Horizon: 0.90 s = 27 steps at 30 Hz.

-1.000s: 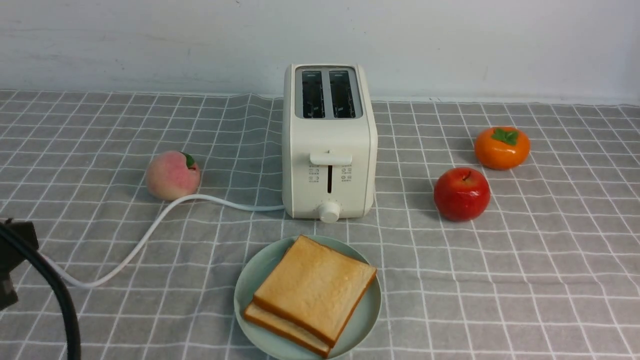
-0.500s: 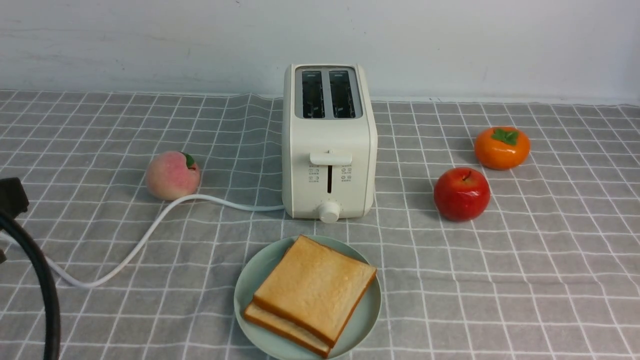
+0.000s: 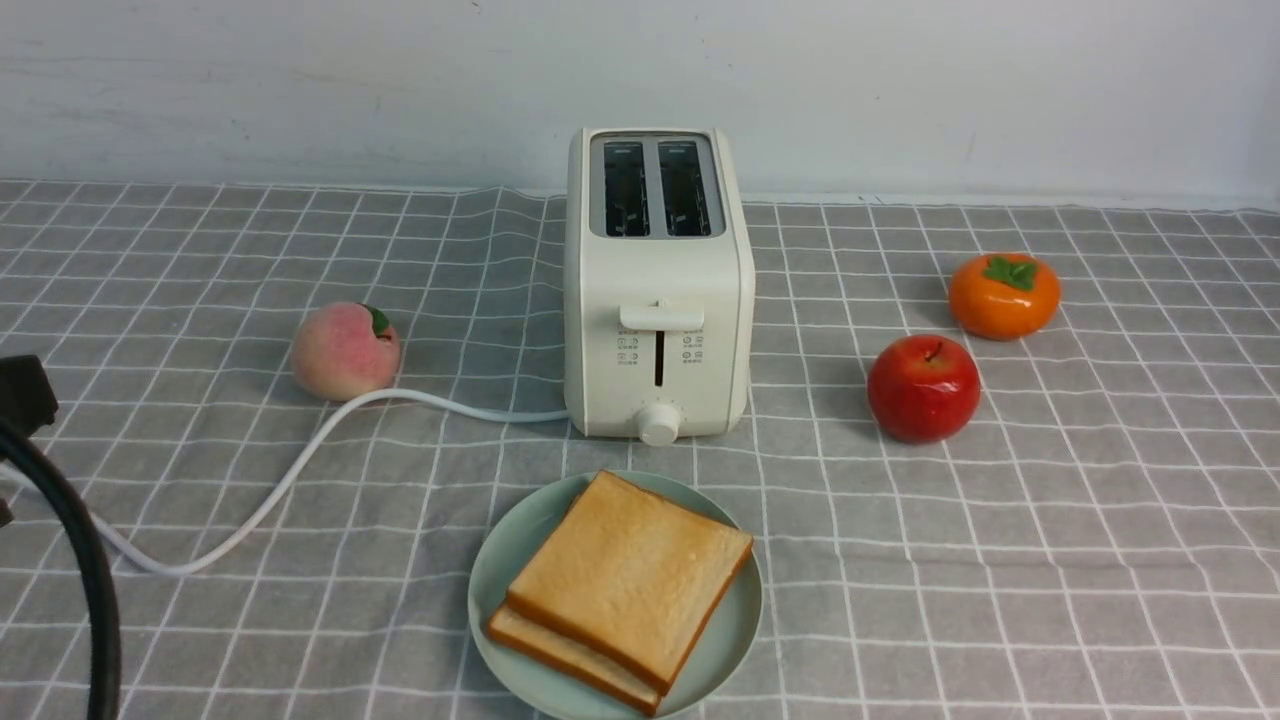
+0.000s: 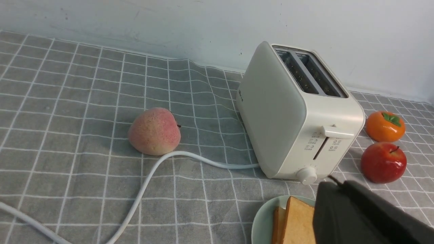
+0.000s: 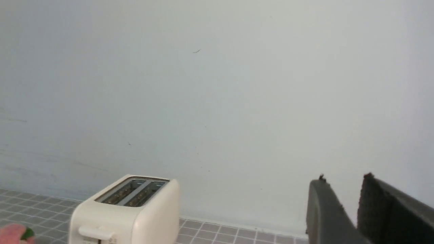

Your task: Take toasted bread from bread machine on grey coffee table place on plate.

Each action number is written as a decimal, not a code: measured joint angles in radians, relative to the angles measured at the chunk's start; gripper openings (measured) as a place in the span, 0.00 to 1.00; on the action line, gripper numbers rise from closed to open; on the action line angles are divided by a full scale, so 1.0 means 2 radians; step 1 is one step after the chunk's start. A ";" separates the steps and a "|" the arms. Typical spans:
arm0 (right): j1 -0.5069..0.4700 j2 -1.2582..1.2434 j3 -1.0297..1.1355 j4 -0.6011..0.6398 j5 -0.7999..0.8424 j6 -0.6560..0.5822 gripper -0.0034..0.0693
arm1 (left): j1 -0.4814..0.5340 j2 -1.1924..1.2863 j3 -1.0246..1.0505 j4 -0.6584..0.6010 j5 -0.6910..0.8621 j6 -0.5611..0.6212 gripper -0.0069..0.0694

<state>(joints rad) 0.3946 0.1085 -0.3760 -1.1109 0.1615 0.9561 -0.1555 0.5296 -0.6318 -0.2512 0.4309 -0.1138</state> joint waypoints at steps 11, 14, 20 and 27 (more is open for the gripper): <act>0.000 0.000 0.000 -0.143 -0.012 0.000 0.31 | 0.000 0.000 0.000 0.000 0.000 0.000 0.10; 0.000 0.000 0.000 -0.163 -0.013 0.000 0.31 | 0.000 0.000 0.000 0.000 0.000 0.000 0.10; 0.000 0.000 0.000 -0.203 -0.022 0.000 0.32 | -0.008 -0.010 0.028 0.002 -0.008 0.000 0.11; 0.000 0.000 0.000 -0.208 -0.035 0.000 0.33 | -0.008 -0.117 0.154 0.021 -0.087 -0.011 0.12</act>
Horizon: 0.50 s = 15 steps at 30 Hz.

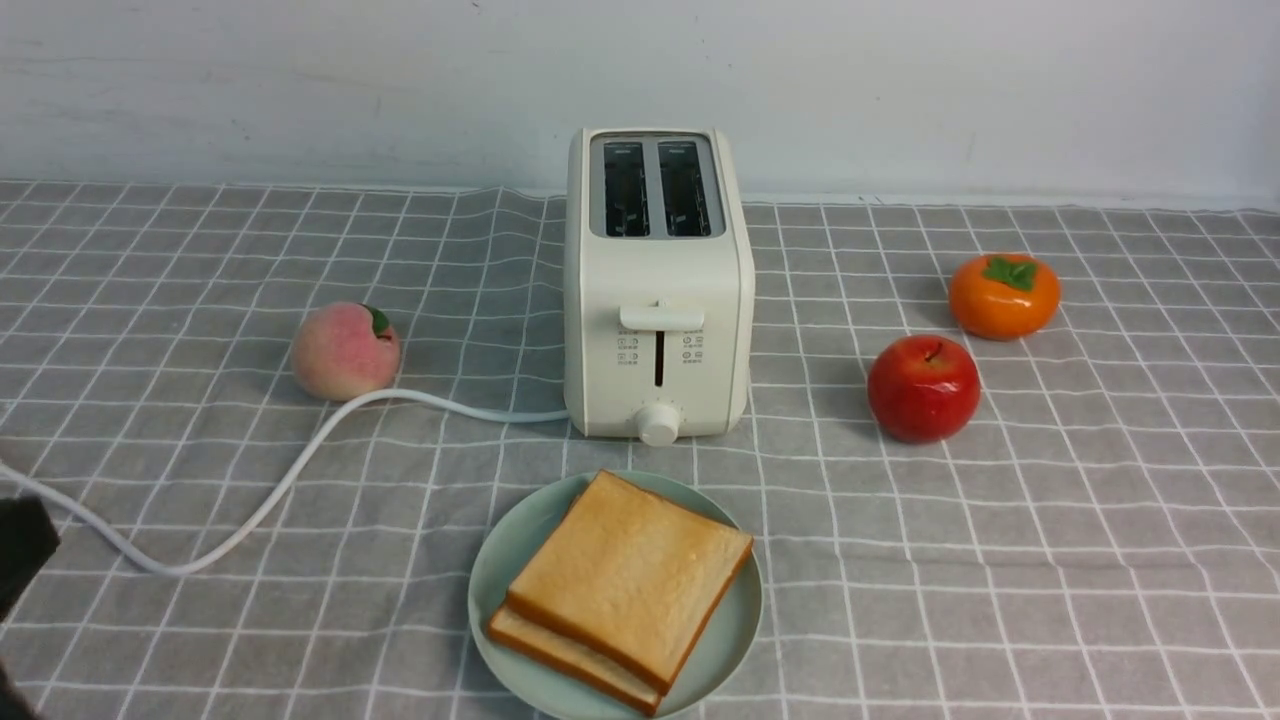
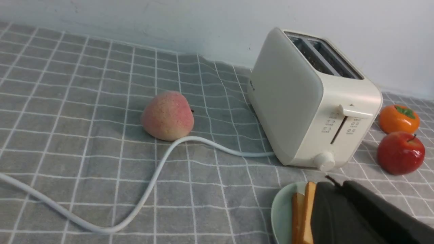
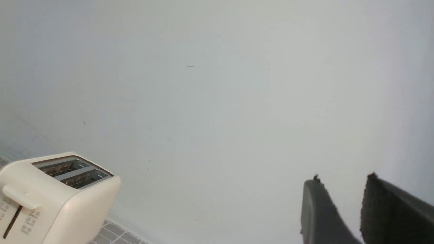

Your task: Take toasted bread from bread machine on grey coffee table place on plate.

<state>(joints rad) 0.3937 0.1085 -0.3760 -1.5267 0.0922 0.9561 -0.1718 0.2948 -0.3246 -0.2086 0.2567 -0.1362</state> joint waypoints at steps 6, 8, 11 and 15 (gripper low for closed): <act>0.000 0.000 0.000 -0.002 -0.008 0.000 0.34 | 0.026 -0.132 0.151 0.027 -0.046 -0.004 0.13; 0.000 0.000 0.000 -0.002 -0.008 0.000 0.35 | 0.046 -0.149 0.172 0.029 -0.023 -0.006 0.13; 0.000 -0.001 0.000 -0.002 -0.011 0.000 0.35 | 0.054 -0.153 0.175 0.036 0.027 -0.007 0.13; 0.000 -0.001 0.000 -0.002 -0.013 0.000 0.36 | 0.050 -0.153 0.178 0.043 0.065 -0.012 0.13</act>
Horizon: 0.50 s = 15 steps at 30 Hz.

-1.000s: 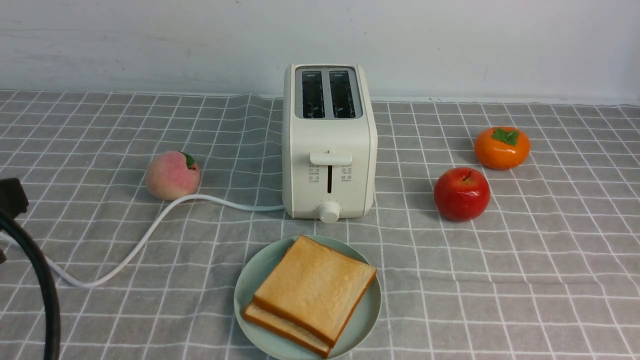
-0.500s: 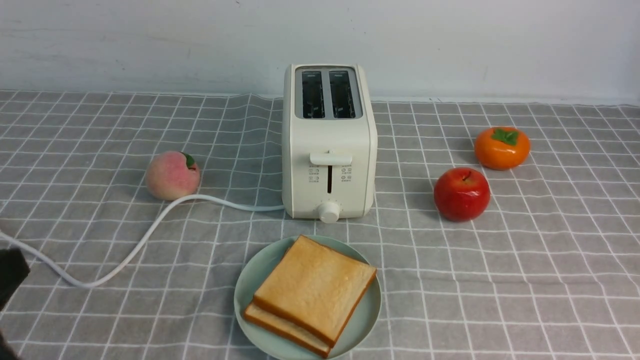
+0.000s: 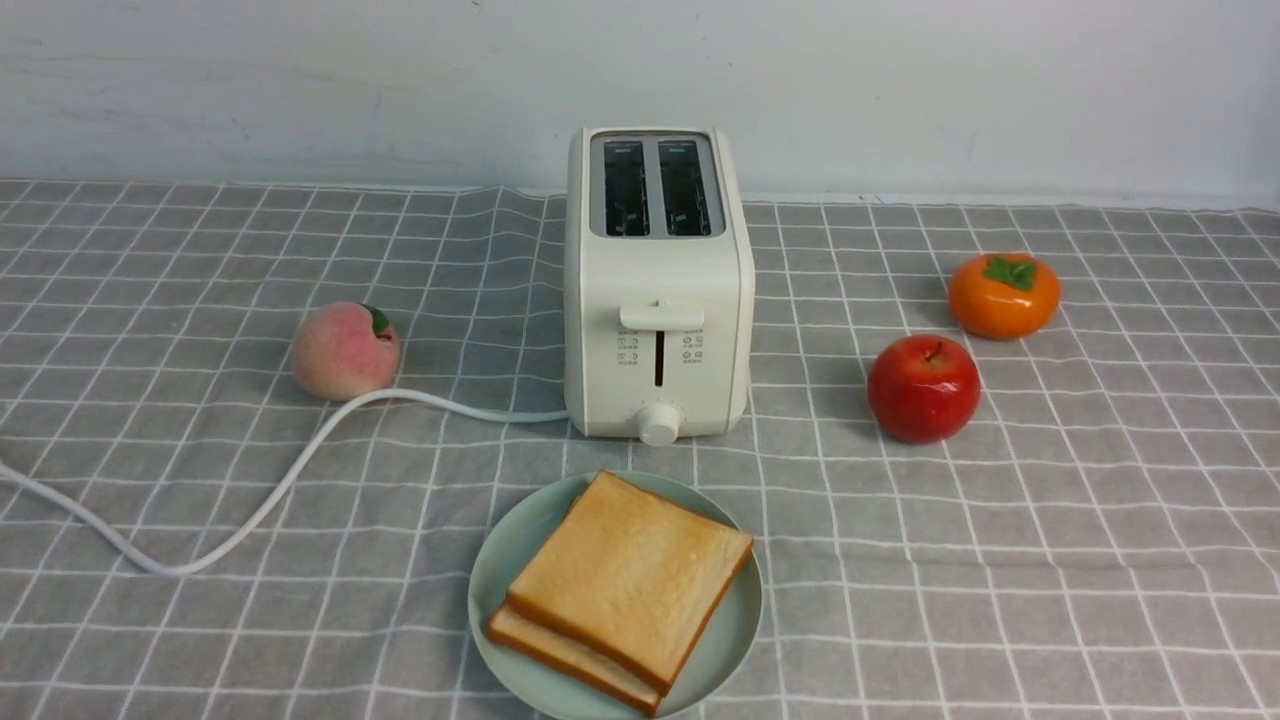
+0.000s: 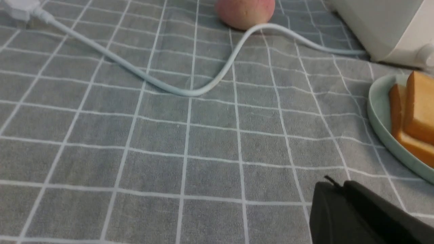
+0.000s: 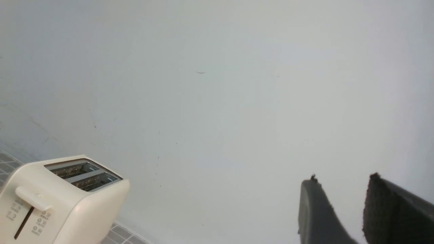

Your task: Take toasted bread from bread machine on grey coffee table place on plate.

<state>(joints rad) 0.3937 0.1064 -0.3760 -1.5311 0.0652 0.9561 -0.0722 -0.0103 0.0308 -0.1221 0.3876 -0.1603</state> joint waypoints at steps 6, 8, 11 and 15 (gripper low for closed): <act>0.000 0.000 0.000 0.000 0.000 0.000 0.37 | -0.001 0.000 0.000 0.000 0.000 -0.002 0.14; 0.000 0.000 0.000 0.000 0.000 0.000 0.37 | -0.001 0.000 0.000 0.001 0.000 -0.002 0.14; 0.000 0.000 0.000 0.000 0.000 0.000 0.37 | -0.001 0.000 0.000 0.001 0.000 -0.002 0.14; 0.000 0.000 0.000 0.000 0.000 0.000 0.38 | -0.001 0.000 0.000 0.001 0.000 -0.002 0.15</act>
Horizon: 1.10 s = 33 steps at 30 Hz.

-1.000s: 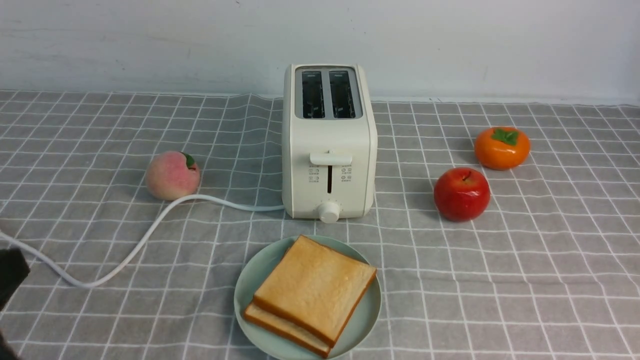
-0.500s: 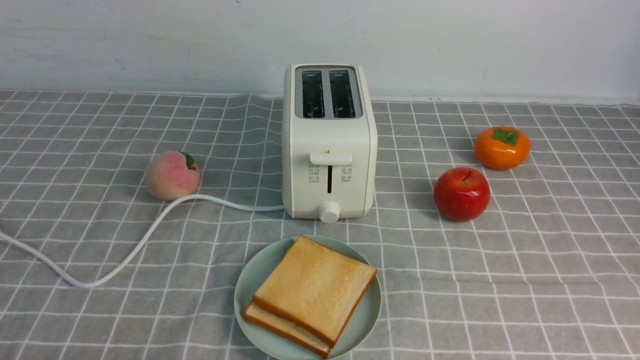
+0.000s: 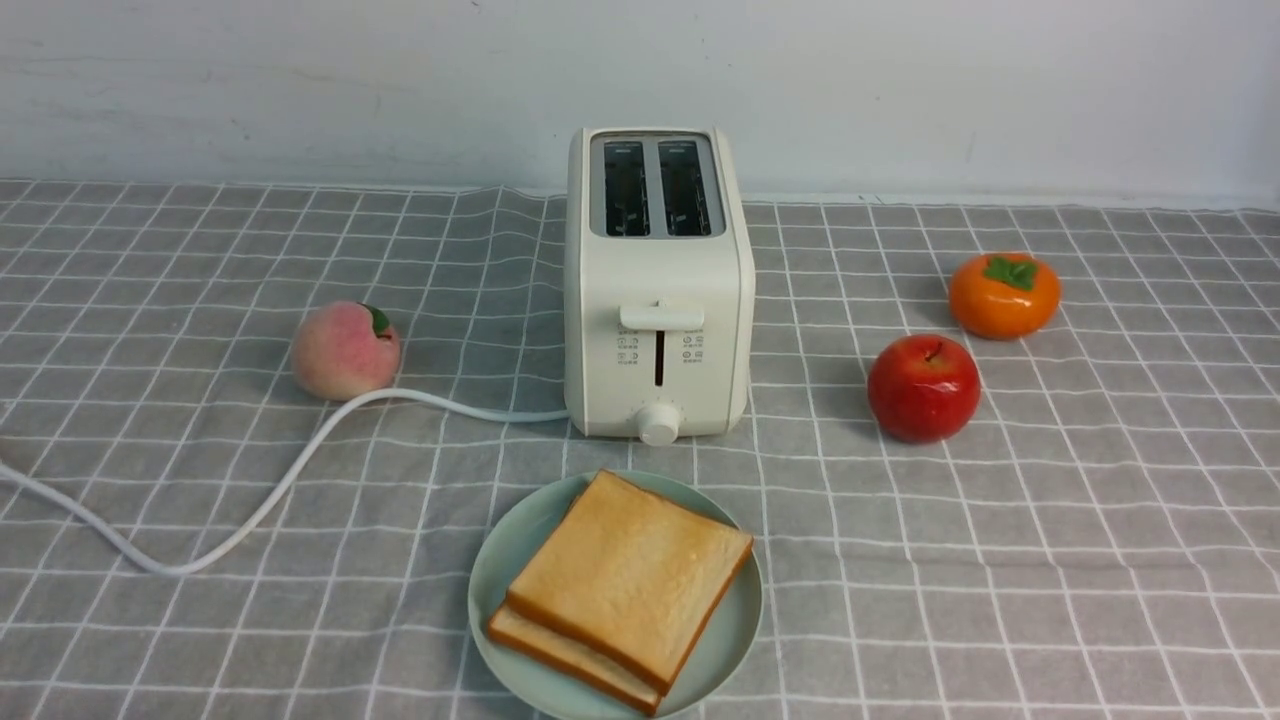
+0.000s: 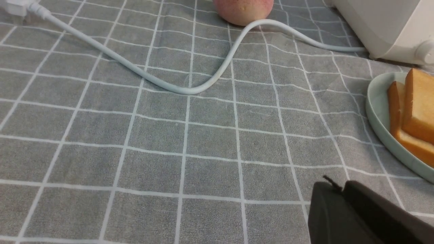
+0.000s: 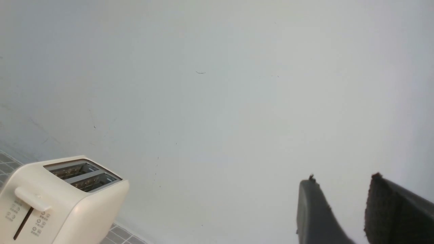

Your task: Take toasted bread from bread machine on grey coffee table place on plate.

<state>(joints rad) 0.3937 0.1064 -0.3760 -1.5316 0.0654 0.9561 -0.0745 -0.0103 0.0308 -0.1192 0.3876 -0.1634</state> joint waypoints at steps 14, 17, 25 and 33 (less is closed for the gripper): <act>0.000 0.000 0.000 -0.010 -0.001 0.000 0.38 | 0.000 0.000 0.000 0.000 0.000 0.000 0.16; 0.000 0.000 0.000 -0.011 -0.012 0.003 0.38 | 0.000 0.000 0.000 0.000 0.000 0.000 0.16; 0.000 0.000 0.003 -0.009 -0.075 0.119 0.38 | 0.000 0.000 0.000 0.000 0.000 0.000 0.17; 0.000 0.000 0.005 -0.011 -0.097 0.205 0.38 | 0.000 0.000 0.000 0.000 0.000 0.000 0.19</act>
<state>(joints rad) 0.3937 0.1064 -0.3666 -1.5534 -0.1293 1.3657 -0.0745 -0.0103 0.0308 -0.1192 0.3876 -0.1634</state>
